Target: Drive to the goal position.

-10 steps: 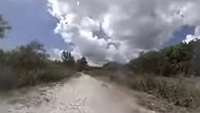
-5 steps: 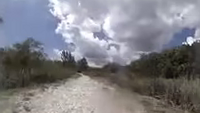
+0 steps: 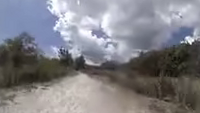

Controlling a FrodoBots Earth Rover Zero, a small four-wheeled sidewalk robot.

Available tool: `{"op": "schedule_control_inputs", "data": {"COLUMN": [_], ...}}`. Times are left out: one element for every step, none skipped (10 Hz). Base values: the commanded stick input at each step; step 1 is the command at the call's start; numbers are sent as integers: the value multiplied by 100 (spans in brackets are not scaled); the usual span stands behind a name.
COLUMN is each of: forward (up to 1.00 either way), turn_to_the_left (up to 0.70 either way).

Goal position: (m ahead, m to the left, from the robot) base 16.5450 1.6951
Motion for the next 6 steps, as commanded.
{"op": "schedule_control_inputs", "data": {"forward": [85,85,85,85,85,85], "turn_to_the_left": [0,0,0,0,0,0]}}
